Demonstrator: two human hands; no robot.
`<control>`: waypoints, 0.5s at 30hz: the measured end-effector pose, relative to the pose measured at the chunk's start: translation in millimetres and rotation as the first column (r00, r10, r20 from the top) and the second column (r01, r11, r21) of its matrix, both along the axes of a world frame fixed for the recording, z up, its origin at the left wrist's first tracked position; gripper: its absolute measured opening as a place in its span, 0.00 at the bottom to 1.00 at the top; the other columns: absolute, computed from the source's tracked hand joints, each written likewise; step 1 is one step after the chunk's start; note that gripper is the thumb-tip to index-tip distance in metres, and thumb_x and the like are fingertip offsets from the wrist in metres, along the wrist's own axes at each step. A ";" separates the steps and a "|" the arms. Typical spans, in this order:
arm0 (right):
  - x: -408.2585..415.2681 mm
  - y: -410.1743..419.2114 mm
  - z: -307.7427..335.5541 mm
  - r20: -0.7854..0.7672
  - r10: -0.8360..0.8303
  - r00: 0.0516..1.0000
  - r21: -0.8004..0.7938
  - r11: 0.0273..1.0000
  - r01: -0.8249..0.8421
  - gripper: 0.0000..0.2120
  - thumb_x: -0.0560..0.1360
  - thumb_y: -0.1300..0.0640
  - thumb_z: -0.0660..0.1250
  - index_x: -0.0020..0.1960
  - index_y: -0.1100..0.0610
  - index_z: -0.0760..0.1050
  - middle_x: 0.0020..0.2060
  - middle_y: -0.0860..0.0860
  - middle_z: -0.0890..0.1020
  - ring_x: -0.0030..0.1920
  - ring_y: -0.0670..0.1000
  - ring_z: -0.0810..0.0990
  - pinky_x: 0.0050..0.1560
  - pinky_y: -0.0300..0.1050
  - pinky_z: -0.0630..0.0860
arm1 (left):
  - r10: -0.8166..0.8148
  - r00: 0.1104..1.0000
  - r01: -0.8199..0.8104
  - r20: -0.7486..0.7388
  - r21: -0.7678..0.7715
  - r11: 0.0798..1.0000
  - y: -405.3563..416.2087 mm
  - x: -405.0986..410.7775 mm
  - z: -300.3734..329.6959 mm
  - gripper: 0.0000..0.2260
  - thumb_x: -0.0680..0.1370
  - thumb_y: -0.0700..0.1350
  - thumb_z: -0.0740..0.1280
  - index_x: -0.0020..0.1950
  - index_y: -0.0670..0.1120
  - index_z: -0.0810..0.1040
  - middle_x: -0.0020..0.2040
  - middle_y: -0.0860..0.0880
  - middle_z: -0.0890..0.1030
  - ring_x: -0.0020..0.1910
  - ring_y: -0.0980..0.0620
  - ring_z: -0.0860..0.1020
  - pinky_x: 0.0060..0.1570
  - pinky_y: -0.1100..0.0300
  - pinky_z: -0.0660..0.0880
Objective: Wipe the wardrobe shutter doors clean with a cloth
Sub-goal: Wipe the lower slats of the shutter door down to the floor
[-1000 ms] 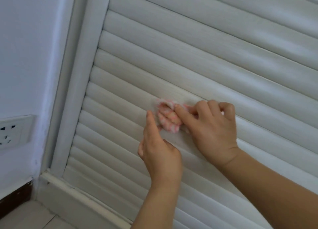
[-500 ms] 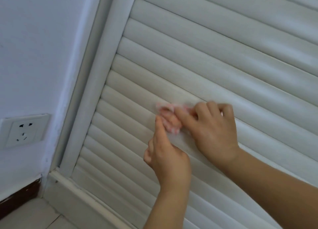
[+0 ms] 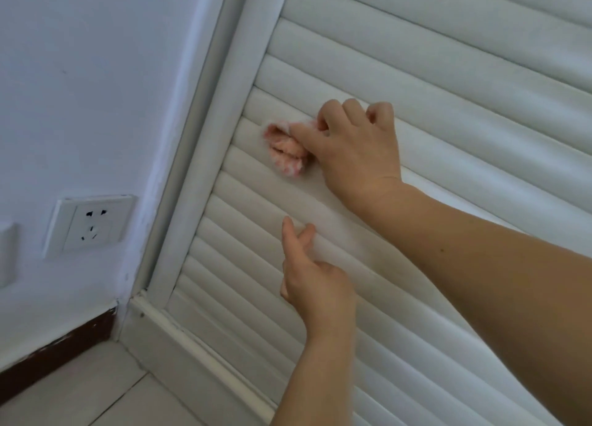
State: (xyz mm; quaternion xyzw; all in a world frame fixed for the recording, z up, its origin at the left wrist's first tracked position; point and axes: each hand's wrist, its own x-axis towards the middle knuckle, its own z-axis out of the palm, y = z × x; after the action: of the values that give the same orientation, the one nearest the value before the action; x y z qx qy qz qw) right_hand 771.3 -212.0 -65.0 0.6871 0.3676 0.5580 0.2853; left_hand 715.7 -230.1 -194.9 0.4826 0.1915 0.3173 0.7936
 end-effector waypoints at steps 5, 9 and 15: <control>-5.7 -13.5 -14.9 -0.092 -0.018 0.996 -0.199 0.980 -0.001 0.18 0.61 0.58 0.59 0.46 0.47 0.82 0.39 0.51 0.78 0.42 0.54 0.75 0.42 0.49 0.55 | 0.044 0.972 -0.032 -0.229 0.054 0.998 1.6 -4.9 -8.4 0.34 0.72 0.27 0.54 0.74 0.54 0.58 0.67 0.57 0.70 0.64 0.56 0.67 0.61 0.61 0.49; -9.5 -36.2 -28.1 -0.129 0.035 0.991 -0.238 0.969 -0.065 0.18 0.65 0.59 0.57 0.46 0.48 0.82 0.41 0.51 0.78 0.44 0.54 0.69 0.43 0.49 0.57 | 0.010 0.974 0.005 -0.226 0.064 0.998 -2.9 -6.5 -15.0 0.36 0.71 0.27 0.54 0.74 0.54 0.56 0.69 0.57 0.69 0.65 0.56 0.68 0.54 0.66 0.47; -24.0 -77.3 -41.3 -0.143 -0.004 0.990 -0.295 0.955 -0.039 0.16 0.66 0.58 0.63 0.51 0.47 0.80 0.42 0.49 0.79 0.44 0.55 0.76 0.45 0.50 0.59 | 0.038 0.970 -0.021 -0.238 0.070 0.997 -7.7 -8.5 -18.8 0.37 0.70 0.28 0.55 0.75 0.52 0.55 0.68 0.55 0.70 0.65 0.53 0.68 0.60 0.61 0.52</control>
State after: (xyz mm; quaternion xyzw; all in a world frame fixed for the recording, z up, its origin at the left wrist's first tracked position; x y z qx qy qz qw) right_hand 747.3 -289.4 -106.3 0.6711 0.4726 0.4486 0.3536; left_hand 707.2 -237.8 -213.7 0.5405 0.2823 0.2747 0.7434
